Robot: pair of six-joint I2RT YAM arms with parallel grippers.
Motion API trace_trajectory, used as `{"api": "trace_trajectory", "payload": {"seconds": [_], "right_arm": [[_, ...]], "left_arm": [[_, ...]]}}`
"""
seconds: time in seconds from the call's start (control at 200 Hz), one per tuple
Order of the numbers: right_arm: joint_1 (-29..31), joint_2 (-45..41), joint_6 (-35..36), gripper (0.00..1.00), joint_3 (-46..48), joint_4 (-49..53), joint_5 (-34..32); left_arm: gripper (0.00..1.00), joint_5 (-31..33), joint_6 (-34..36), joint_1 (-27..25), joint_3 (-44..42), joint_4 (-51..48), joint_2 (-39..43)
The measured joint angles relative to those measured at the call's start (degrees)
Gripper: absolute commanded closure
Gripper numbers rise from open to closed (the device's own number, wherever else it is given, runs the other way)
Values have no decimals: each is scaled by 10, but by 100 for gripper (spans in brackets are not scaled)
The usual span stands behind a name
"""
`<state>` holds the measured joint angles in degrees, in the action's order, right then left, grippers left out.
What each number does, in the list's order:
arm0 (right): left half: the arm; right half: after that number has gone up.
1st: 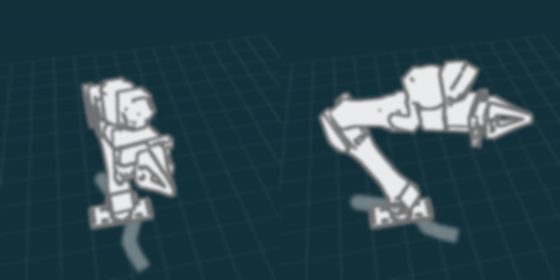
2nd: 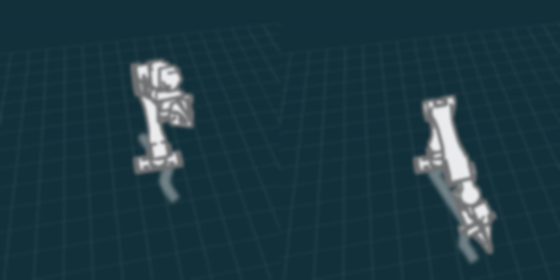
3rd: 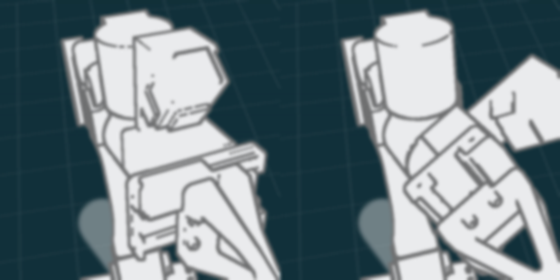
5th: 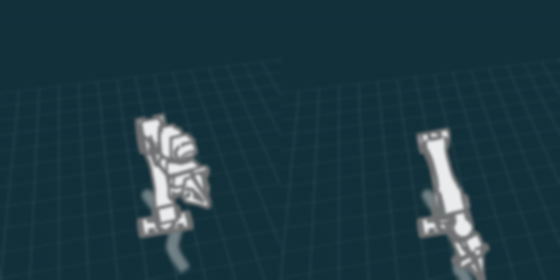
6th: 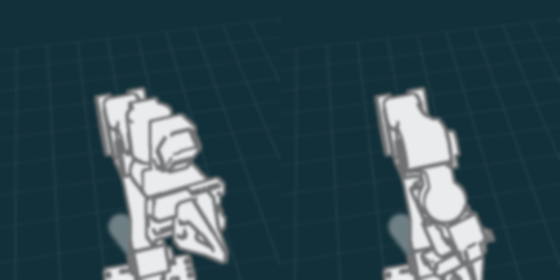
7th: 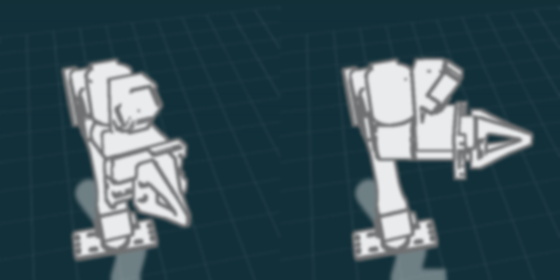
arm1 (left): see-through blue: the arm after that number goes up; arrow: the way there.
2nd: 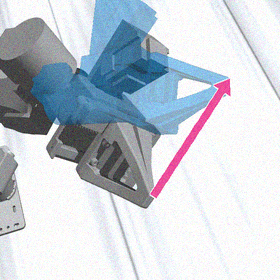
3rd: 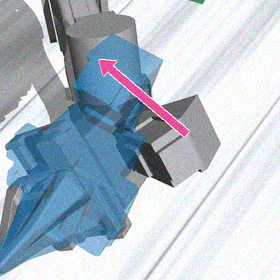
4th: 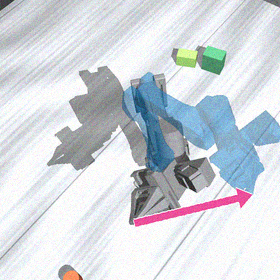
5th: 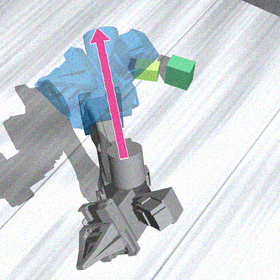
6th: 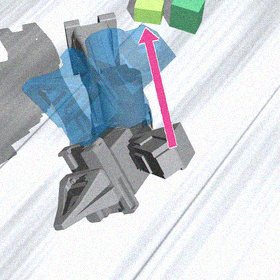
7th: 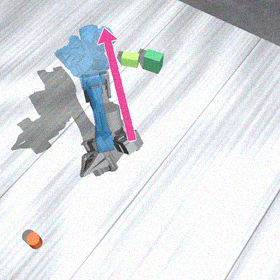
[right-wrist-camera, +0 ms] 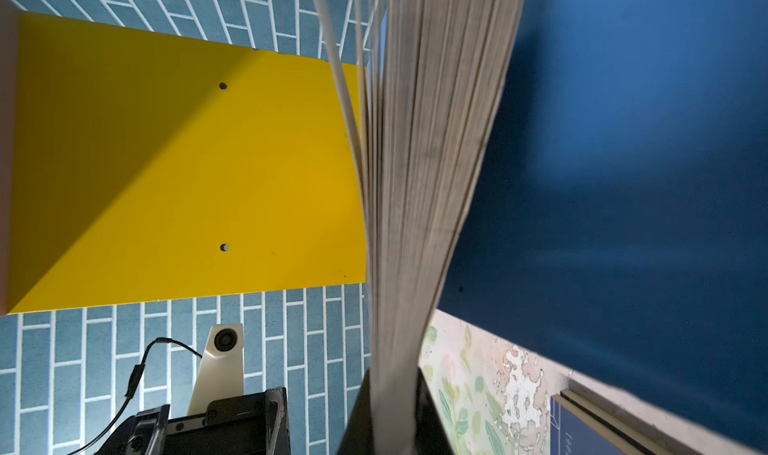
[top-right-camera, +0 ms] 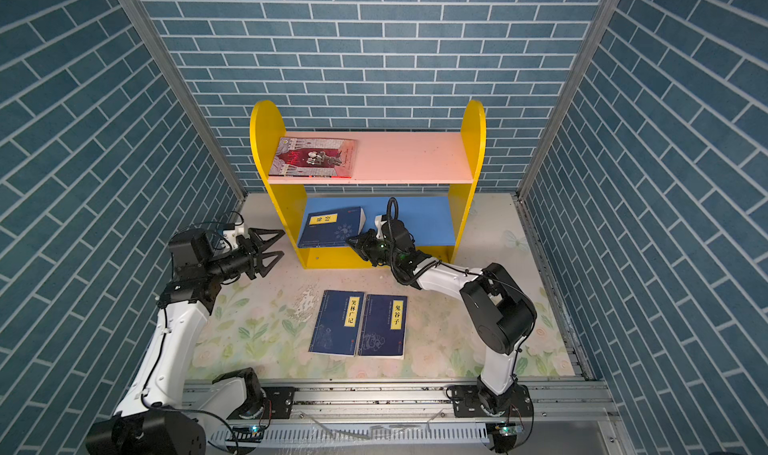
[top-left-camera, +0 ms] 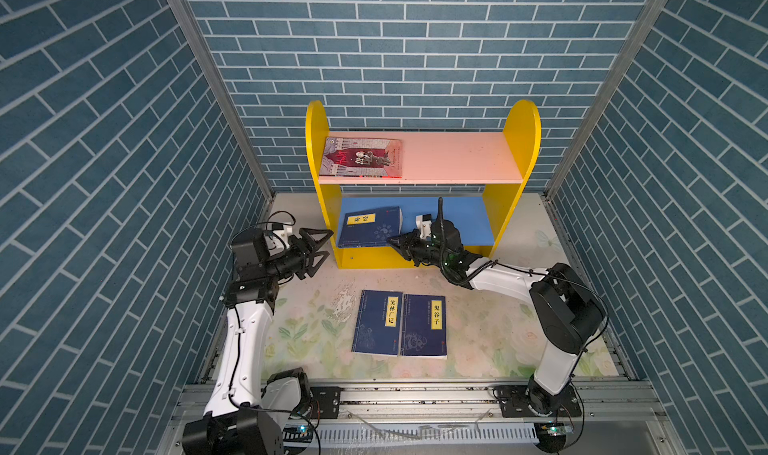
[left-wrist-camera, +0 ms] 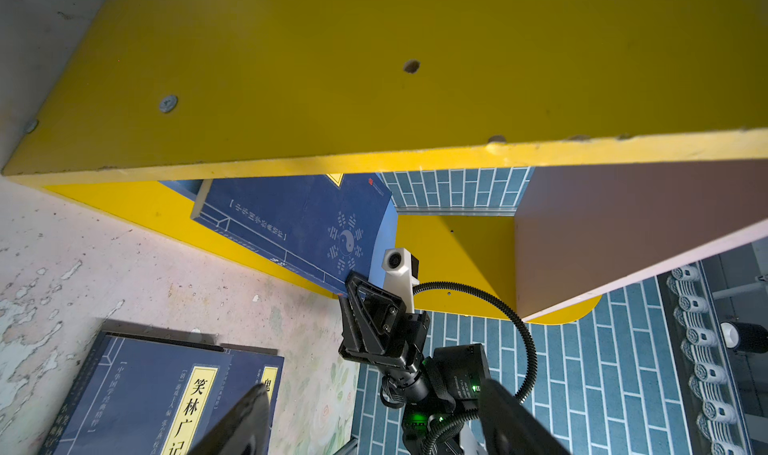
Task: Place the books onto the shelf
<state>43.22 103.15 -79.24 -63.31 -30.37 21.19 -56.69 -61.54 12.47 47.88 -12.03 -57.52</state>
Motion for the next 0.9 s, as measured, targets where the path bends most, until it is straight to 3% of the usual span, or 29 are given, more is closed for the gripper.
{"api": "trace_trajectory", "payload": {"seconds": [0.23, 0.335, 0.635, 0.895], "right_arm": [[-1, 15, 0, 100, -19, 3, 0], [-1, 19, -2, 95, -22, 4, 1], [-4, 20, -3, 57, -23, 25, 6], [-6, 20, 10, 44, -38, 88, 6]], "left_arm": [[19, -1, -9, 0, 0, 9, 0], [19, -2, -12, 0, 0, 12, 0], [19, -2, -15, 0, -7, 17, 0], [19, -2, -27, 0, -7, 22, 0]]}}
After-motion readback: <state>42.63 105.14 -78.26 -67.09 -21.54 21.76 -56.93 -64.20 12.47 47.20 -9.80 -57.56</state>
